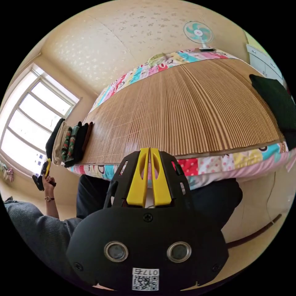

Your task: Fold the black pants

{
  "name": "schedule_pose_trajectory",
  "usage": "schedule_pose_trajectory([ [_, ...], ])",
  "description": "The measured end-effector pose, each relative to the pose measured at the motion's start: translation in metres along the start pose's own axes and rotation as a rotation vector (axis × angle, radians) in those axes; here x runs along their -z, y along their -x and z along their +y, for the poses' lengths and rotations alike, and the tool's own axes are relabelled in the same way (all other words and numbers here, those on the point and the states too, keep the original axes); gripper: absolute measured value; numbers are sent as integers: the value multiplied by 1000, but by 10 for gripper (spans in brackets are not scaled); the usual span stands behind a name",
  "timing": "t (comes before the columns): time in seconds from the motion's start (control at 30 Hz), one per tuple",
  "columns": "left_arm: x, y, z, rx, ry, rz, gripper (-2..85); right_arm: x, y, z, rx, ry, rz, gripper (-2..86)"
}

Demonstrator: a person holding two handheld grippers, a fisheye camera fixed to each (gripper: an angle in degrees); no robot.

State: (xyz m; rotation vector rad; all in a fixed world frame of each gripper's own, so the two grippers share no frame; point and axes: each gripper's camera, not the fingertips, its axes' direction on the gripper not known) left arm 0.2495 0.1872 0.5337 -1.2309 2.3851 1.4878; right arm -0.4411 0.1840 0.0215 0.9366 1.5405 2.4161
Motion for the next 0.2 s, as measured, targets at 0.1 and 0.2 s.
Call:
schedule_pose_trajectory([
  [0.1, -78, -28, 64, 59, 392, 176, 51, 29, -74, 27, -197, -59, -1, 11],
  [0.2, -127, -84, 122, 6, 688, 473, 29, 63, -149, 48, -389, -144, -59, 25],
])
